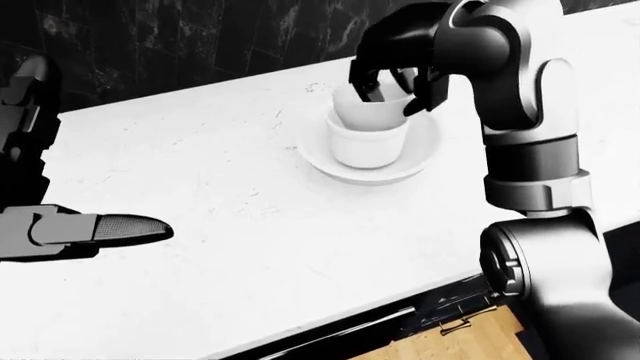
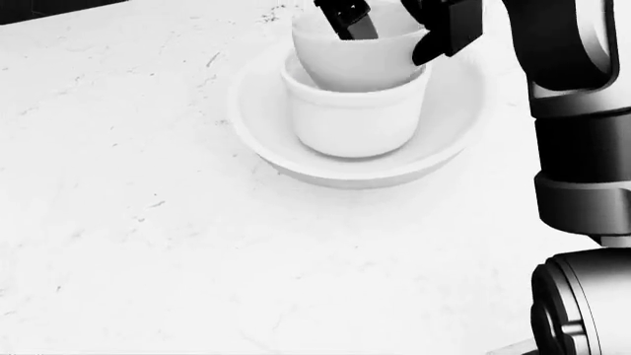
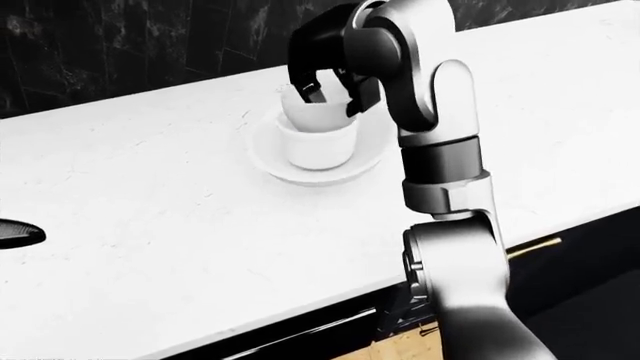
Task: Stack the bowls from largest to smallest.
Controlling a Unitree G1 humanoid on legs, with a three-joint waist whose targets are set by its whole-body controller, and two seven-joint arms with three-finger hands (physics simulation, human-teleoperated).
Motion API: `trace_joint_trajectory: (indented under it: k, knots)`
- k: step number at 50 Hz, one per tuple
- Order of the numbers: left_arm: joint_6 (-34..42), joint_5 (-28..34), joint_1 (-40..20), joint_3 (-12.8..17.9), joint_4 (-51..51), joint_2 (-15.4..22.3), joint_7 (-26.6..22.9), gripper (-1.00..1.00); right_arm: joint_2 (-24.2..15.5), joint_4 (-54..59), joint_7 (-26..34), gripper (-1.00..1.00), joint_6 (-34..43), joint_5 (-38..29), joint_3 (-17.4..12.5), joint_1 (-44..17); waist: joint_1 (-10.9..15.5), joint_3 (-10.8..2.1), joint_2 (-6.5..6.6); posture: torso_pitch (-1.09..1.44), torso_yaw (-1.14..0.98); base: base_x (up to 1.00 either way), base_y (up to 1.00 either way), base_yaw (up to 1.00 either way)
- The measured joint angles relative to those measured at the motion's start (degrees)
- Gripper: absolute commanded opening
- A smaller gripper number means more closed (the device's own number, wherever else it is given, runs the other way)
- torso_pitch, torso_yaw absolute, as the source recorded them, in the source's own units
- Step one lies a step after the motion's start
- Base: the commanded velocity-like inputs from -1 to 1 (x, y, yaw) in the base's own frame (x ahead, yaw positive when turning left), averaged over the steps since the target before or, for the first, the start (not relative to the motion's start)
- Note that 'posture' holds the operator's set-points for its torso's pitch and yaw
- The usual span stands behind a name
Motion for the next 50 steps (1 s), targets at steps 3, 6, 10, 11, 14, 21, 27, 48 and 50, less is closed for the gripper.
trace_joint_trajectory:
  k: [3,6,10,11,14,21,27,48,50]
  knots:
    - [-0.05,-0.19,0.11,0.22,-0.02,0.14,0.08,1.0,0.18,-0.84,0.6,-0.33,0.34,0.34,-0.03,0.3,-0.03,-0.01,-0.06,0.0,0.0,0.0,0.0,0.0]
    - [-0.09,-0.36,0.1,0.33,0.09,0.32,0.21,1.0,0.33,-1.17,1.69,-0.26,0.82,0.97,0.0,0.32,-0.07,0.08,-0.03,0.0,0.0,0.0,0.0,0.0]
    - [-0.09,-0.86,0.05,0.46,0.22,0.73,0.45,1.0,0.46,-2.13,2.56,-0.2,1.27,1.92,-0.02,0.6,-0.14,0.13,0.05,0.0,0.0,0.0,0.0,0.0]
    - [-0.11,-1.01,0.04,0.54,0.22,0.84,0.54,1.0,0.46,-2.23,2.76,-0.18,1.36,2.13,-0.01,0.62,-0.15,0.14,0.07,0.0,0.0,0.0,0.0,0.0]
    - [-0.23,-1.49,-0.02,0.73,0.22,1.21,0.87,1.0,0.51,-3.38,3.7,-0.12,1.6,2.72,0.0,0.88,-0.14,0.22,0.14,0.0,0.0,0.0,0.0,0.0]
    - [-0.49,-2.0,-0.31,0.18,0.29,1.73,1.43,1.0,0.19,-5.62,5.45,-0.06,2.63,4.24,-0.32,-0.02,-0.11,0.24,0.2,0.0,0.0,0.0,0.0,0.0]
    - [-0.67,-2.54,-0.65,-0.03,0.4,2.3,2.05,1.0,-0.88,-6.54,6.43,-0.07,3.27,5.56,-0.81,-1.37,-0.12,0.2,0.13,0.0,0.0,0.0,0.0,0.0]
    - [-2.09,-8.94,-3.01,2.34,4.34,10.23,5.76,1.0,-11.5,-18.35,8.16,0.61,11.68,15.16,-7.17,4.39,0.15,0.56,-0.31,0.0,0.0,0.0,0.0,0.0]
    - [-2.47,-9.5,-2.45,3.47,4.58,10.75,5.94,1.0,-13.36,-20.0,7.53,1.0,13.25,16.69,-8.43,5.75,0.26,0.57,-0.29,0.0,0.0,0.0,0.0,0.0]
